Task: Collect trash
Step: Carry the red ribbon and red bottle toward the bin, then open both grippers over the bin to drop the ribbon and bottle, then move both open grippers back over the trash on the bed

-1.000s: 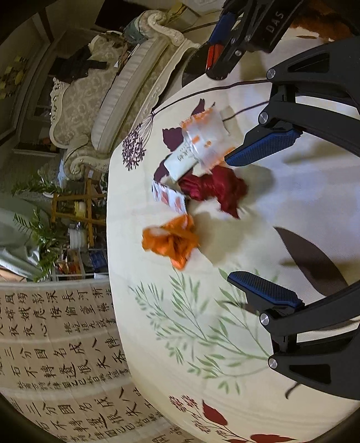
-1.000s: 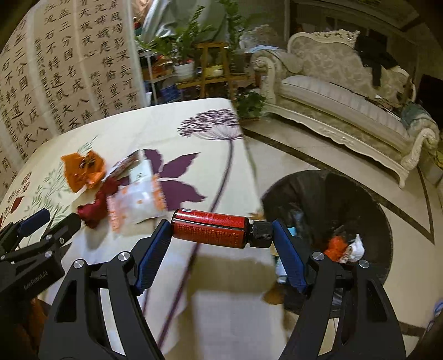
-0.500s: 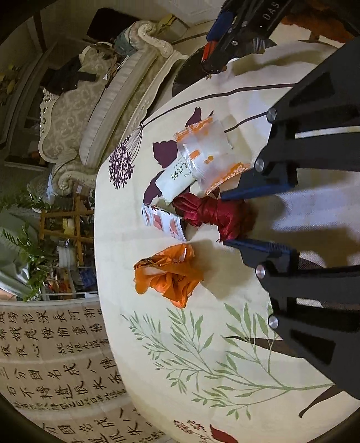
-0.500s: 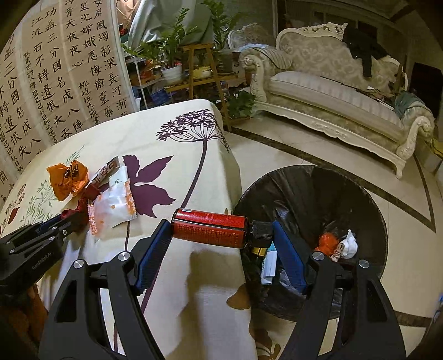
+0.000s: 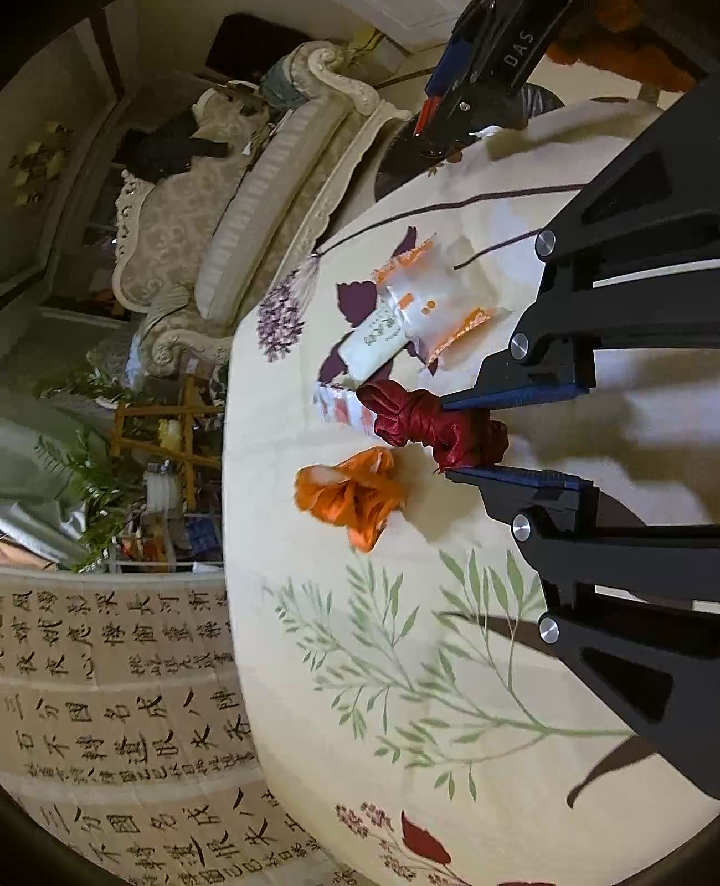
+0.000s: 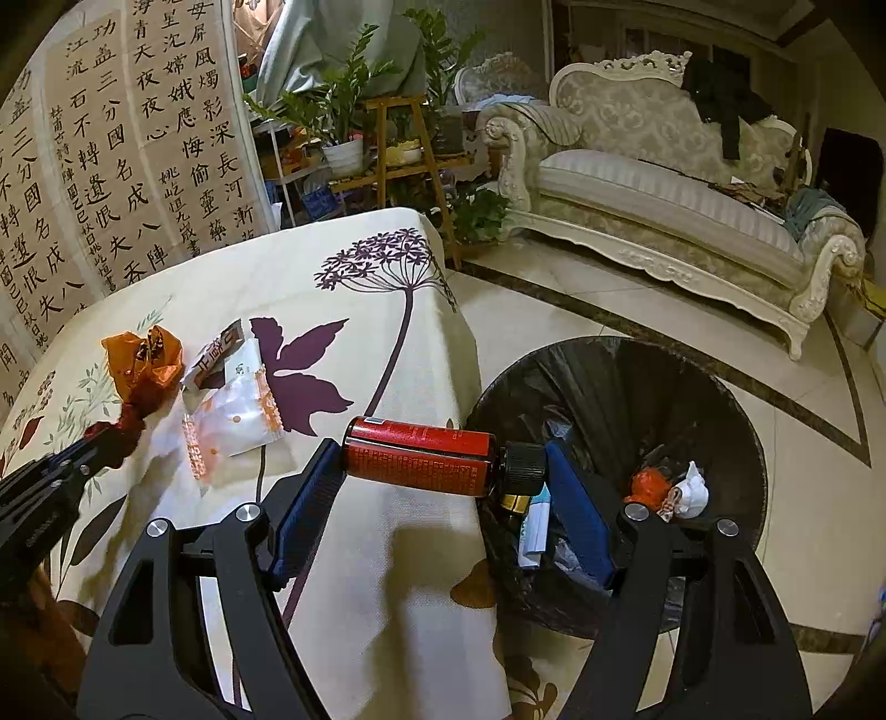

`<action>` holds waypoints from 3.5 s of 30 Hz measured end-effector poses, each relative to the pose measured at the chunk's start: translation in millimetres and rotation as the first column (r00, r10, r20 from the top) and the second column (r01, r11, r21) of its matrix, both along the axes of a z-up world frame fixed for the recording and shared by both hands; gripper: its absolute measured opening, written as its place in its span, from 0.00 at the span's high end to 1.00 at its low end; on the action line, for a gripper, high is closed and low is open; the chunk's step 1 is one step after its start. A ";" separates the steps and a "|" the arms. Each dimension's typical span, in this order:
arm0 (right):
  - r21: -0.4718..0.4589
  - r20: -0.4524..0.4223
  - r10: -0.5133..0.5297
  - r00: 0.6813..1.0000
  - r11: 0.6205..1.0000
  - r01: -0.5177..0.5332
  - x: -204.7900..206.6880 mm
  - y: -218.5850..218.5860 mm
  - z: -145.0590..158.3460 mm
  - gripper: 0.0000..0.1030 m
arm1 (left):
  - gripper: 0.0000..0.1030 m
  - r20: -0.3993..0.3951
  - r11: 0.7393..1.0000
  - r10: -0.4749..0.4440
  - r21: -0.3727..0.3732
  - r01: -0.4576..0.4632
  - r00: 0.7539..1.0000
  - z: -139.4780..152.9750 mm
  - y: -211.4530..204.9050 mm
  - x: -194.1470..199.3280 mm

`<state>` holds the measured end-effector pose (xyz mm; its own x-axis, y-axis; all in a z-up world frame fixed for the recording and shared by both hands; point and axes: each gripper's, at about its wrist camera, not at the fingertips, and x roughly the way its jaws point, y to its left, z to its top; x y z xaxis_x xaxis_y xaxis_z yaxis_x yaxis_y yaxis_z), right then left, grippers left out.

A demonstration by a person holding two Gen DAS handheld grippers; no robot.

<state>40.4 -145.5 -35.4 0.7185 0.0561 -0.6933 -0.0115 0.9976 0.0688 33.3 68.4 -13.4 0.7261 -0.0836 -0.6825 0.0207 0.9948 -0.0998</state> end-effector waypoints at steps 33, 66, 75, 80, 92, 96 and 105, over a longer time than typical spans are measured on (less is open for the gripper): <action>-0.072 0.077 -0.285 0.956 0.954 0.290 -7.9 -124.3 -2.1 0.29 | 0.79 0.116 0.956 -0.294 0.040 0.292 0.949 10.5 -165.3 23.0; -0.008 0.038 -0.329 0.944 0.944 0.329 -4.4 -153.8 -14.2 0.26 | 0.33 0.090 0.946 -0.318 0.090 0.310 0.944 5.6 -191.9 33.4; -0.012 0.043 -0.277 0.960 0.960 0.278 -4.7 -123.6 -7.3 0.26 | 0.31 0.100 0.968 -0.245 0.079 0.238 0.964 14.7 -150.9 27.6; -0.012 0.045 -0.247 0.968 0.969 0.248 -3.6 -104.0 -3.8 0.26 | 0.30 0.109 0.978 -0.203 0.080 0.195 0.973 18.6 -126.9 21.8; -0.006 0.038 -0.131 0.991 0.991 0.131 -0.2 -46.9 2.2 0.26 | 0.29 0.109 0.994 -0.071 0.090 0.061 0.992 18.3 -67.0 8.6; -0.009 0.031 -0.068 0.997 0.998 0.069 2.3 -19.3 1.3 0.26 | 0.29 0.109 0.995 -0.018 0.104 0.007 0.994 15.7 -43.3 3.2; -0.019 0.003 0.086 0.996 0.996 -0.086 5.9 52.0 -3.1 0.26 | 0.29 0.087 0.990 0.096 0.098 -0.104 0.992 8.3 8.1 -5.7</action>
